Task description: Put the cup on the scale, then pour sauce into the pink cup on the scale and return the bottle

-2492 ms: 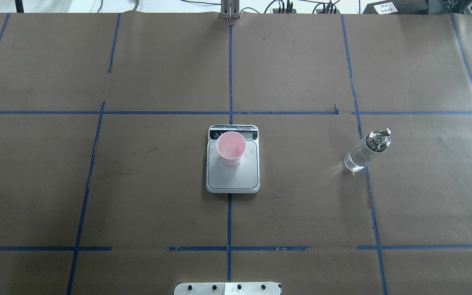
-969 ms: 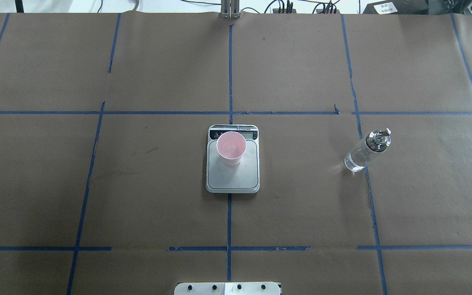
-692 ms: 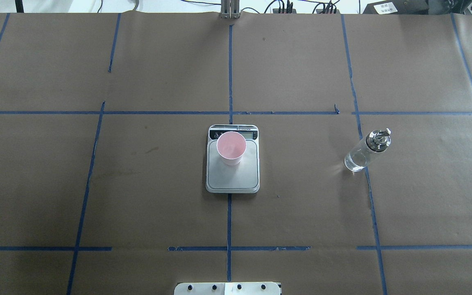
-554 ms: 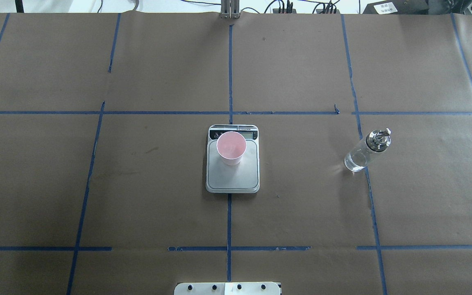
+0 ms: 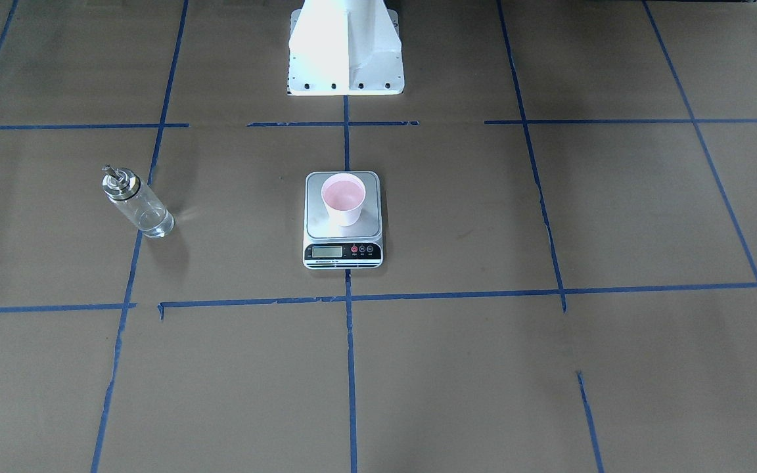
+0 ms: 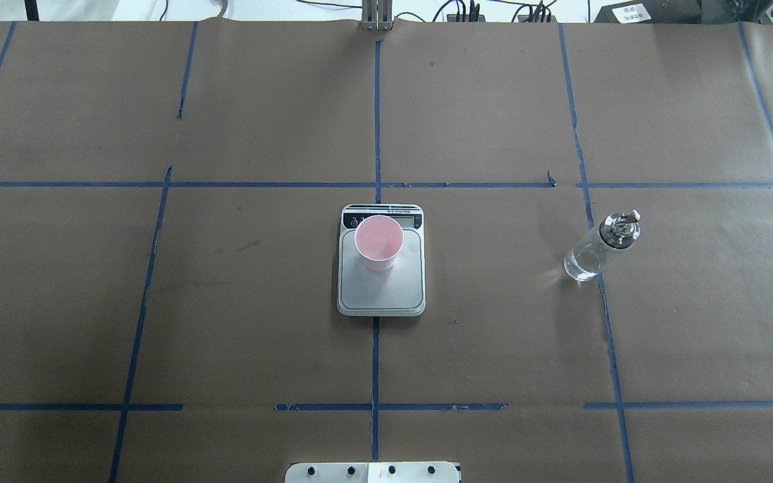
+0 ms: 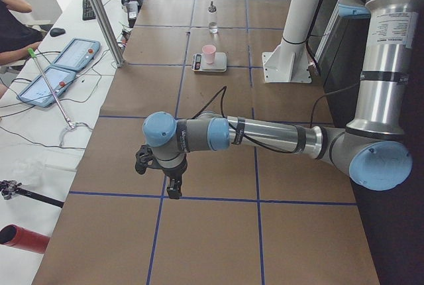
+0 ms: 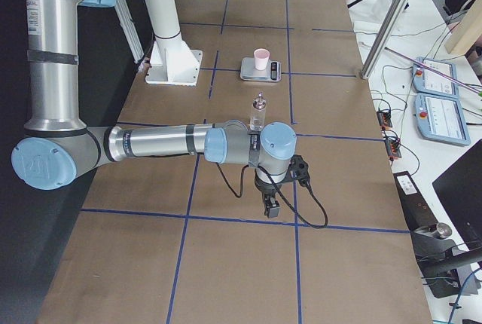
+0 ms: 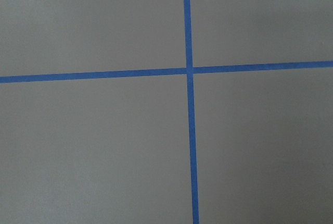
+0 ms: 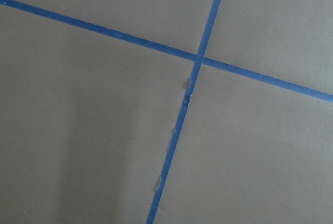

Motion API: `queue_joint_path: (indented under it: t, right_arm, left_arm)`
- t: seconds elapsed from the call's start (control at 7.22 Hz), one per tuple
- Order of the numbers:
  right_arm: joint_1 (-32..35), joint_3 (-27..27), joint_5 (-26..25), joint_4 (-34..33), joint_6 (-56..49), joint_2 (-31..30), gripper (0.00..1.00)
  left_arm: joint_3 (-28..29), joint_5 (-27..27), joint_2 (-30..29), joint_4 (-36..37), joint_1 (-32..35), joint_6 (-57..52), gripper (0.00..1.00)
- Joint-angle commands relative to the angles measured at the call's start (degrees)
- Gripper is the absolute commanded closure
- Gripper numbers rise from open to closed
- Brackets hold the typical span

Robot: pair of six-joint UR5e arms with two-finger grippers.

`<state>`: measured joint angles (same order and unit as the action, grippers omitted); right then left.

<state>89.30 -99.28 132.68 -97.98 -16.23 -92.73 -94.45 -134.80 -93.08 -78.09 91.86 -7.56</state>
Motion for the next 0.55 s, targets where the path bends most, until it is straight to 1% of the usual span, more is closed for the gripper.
queue_joint_path:
  t: [0.0, 0.28, 0.42]
  right_arm:
    - [0.0, 0.0, -0.1, 0.0, 0.0, 0.0, 0.00]
    - [0.0, 0.3, -0.1, 0.1, -0.1, 0.0, 0.00]
    - [0.0, 0.1, -0.1, 1.1, -0.1, 0.0, 0.00]
  left_arm:
    - [-0.1, 0.3, 0.0, 0.0, 0.0, 0.0, 0.00]
    - [-0.3, 0.3, 0.0, -0.1, 0.0, 0.0, 0.00]
    - [-0.6, 0.3, 0.0, -0.1, 0.0, 0.0, 0.00]
